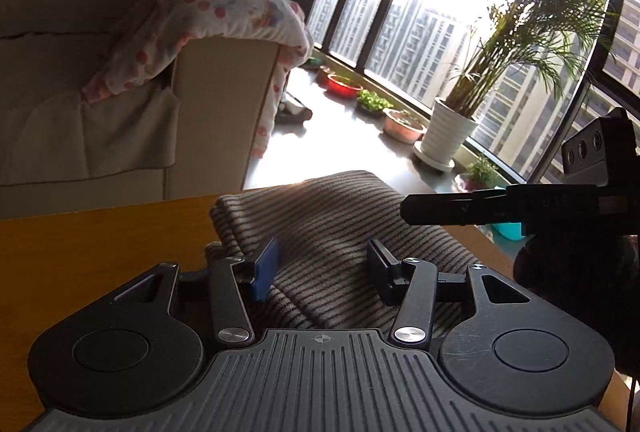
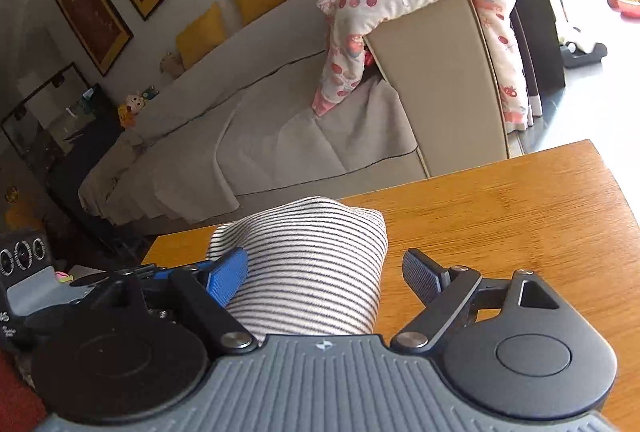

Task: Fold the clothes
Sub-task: 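Lower the folded sweater onto the table and open both grippers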

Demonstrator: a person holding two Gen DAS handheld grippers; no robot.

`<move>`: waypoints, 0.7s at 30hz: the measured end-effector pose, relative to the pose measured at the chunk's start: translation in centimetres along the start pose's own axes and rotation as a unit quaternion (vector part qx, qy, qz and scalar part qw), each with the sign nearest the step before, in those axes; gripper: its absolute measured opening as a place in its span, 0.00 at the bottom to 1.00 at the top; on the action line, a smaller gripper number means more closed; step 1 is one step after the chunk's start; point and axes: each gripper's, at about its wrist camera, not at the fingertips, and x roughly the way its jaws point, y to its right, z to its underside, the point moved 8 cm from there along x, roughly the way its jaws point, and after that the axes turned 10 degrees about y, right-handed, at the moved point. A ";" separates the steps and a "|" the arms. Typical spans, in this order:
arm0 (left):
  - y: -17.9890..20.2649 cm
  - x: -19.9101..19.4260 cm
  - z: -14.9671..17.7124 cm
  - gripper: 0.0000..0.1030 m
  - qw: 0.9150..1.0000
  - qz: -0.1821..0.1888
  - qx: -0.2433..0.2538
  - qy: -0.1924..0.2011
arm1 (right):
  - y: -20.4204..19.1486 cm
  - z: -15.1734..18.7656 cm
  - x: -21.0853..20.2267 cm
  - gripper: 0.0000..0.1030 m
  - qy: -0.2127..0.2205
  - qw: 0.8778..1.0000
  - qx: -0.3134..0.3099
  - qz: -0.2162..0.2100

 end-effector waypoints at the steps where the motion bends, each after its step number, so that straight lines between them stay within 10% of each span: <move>1: -0.1 -0.1 0.1 0.53 1.000 0.001 0.000 0.000 | 0.4 -0.4 1.2 0.83 -0.010 1.000 0.013 0.001; 4: -0.8 -0.1 0.0 0.53 1.000 -0.006 0.005 0.003 | 0.0 -1.1 2.9 0.71 -0.019 0.999 0.030 -0.019; 8: -1.5 0.1 -0.3 0.57 1.000 0.006 -0.013 0.006 | -5.3 -2.0 0.0 0.70 0.042 0.992 -0.097 -0.066; 11: -1.5 0.4 -0.1 0.56 1.000 0.010 -0.008 0.007 | -3.0 -1.2 1.4 0.64 0.016 0.991 -0.130 0.018; 16: -1.1 -0.3 -0.7 0.53 1.000 -0.003 -0.015 0.013 | -1.4 -0.7 -1.7 0.75 0.049 0.990 -0.121 0.054; 21: -0.1 -4.5 0.5 0.70 0.999 -0.003 -0.046 0.004 | -2.0 1.9 -7.5 0.85 0.059 0.993 -0.103 0.028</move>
